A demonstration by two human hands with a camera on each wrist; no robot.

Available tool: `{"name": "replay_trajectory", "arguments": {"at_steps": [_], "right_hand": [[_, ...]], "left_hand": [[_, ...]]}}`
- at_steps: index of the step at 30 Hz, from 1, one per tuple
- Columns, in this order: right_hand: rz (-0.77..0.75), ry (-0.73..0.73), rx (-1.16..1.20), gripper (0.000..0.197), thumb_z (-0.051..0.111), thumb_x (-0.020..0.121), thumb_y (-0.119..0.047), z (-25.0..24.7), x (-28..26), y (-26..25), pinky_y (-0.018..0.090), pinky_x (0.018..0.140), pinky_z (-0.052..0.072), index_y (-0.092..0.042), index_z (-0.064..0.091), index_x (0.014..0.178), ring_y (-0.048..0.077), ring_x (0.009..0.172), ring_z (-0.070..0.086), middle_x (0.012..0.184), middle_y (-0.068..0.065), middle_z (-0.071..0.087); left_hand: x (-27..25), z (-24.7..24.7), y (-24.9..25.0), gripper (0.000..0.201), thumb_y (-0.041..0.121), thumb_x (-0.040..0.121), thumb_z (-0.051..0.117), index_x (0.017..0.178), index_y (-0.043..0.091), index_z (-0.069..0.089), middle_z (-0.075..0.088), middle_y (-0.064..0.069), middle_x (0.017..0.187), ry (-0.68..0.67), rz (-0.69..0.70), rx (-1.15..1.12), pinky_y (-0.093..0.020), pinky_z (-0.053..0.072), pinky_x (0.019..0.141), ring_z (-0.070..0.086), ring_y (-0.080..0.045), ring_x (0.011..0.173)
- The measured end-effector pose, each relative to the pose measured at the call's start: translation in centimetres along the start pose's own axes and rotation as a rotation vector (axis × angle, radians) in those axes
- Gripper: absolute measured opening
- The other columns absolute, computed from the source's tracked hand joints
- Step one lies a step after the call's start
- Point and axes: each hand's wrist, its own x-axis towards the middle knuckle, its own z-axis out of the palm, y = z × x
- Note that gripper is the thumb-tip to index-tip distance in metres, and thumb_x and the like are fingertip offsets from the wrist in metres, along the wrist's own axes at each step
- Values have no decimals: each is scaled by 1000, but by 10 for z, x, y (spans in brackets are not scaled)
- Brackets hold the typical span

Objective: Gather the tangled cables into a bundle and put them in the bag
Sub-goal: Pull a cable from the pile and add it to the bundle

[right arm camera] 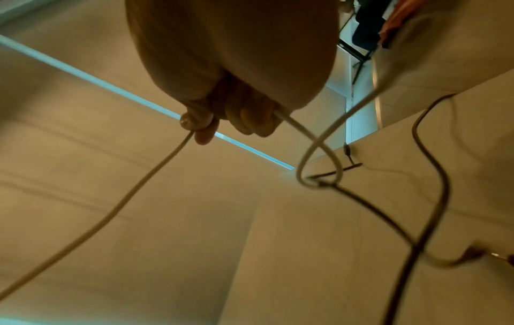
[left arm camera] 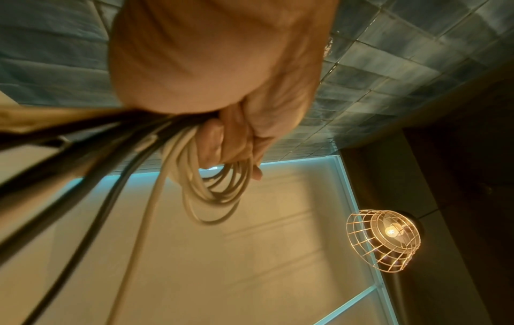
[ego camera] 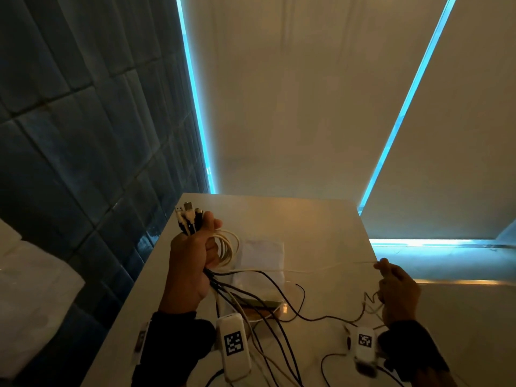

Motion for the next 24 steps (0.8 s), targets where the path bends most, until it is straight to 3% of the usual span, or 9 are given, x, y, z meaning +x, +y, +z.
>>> {"name": "replay_trajectory", "arguments": {"at_steps": [3, 6, 8, 10, 13, 15, 20, 24], "right_hand": [[-92, -104, -93, 23, 57, 95, -26, 12, -12, 7, 25, 50, 30, -14, 69, 79, 19, 52, 34, 56, 4, 44], [-116, -369, -302, 18, 58, 95, -20, 31, -22, 15, 27, 52, 37, -14, 70, 83, 20, 57, 44, 70, 9, 60], [-184, -520, -563, 10, 62, 92, -19, 43, -26, 19, 26, 67, 42, -16, 72, 91, 18, 73, 56, 84, 6, 66], [-334, -531, -689, 18, 65, 90, -23, 53, -33, 11, 22, 78, 43, -17, 71, 106, 12, 89, 59, 99, 0, 65], [-542, -643, -465, 15, 65, 90, -21, 75, -67, -30, 10, 76, 47, -26, 71, 102, -2, 90, 62, 99, -14, 66], [-631, -791, -368, 13, 64, 90, -18, 87, -90, -55, 12, 78, 51, -25, 73, 97, -2, 89, 65, 94, -15, 69], [-522, -1134, -230, 11, 67, 88, -25, 103, -132, -86, 25, 86, 53, -23, 74, 96, 7, 93, 67, 97, -7, 72], [-520, -1066, -146, 10, 67, 87, -12, 114, -144, -69, 29, 75, 55, -19, 70, 82, 8, 75, 64, 78, -8, 67]], "left_hand": [[-1, 3, 4, 28, 33, 90, 55, 72, 13, 62, 31, 9, 44, -73, -5, -61, -17, 19, 34, 24, -2, 33], [-5, 8, 4, 27, 31, 93, 51, 75, 13, 59, 29, 9, 47, -159, -44, -128, -19, 19, 39, 24, -2, 36], [-7, 10, 5, 26, 27, 96, 47, 78, 11, 58, 30, 9, 47, -190, -75, -175, -19, 20, 41, 25, -2, 37], [-9, 11, 6, 23, 25, 95, 46, 79, 11, 55, 32, 9, 48, -211, -84, -198, -19, 23, 41, 27, -3, 37], [-11, 11, 9, 18, 25, 89, 47, 79, 12, 54, 33, 9, 49, -249, -84, -216, -19, 25, 42, 28, -2, 37], [-12, 12, 9, 18, 25, 89, 46, 79, 12, 54, 33, 9, 49, -271, -91, -221, -18, 25, 42, 27, -2, 37], [-14, 15, 11, 24, 21, 98, 39, 81, 11, 53, 34, 8, 51, -281, -85, -210, -17, 27, 40, 28, -3, 38], [-13, 9, 14, 16, 25, 87, 48, 81, 11, 54, 34, 8, 51, -282, -76, -168, -17, 26, 40, 28, -3, 38]]}}
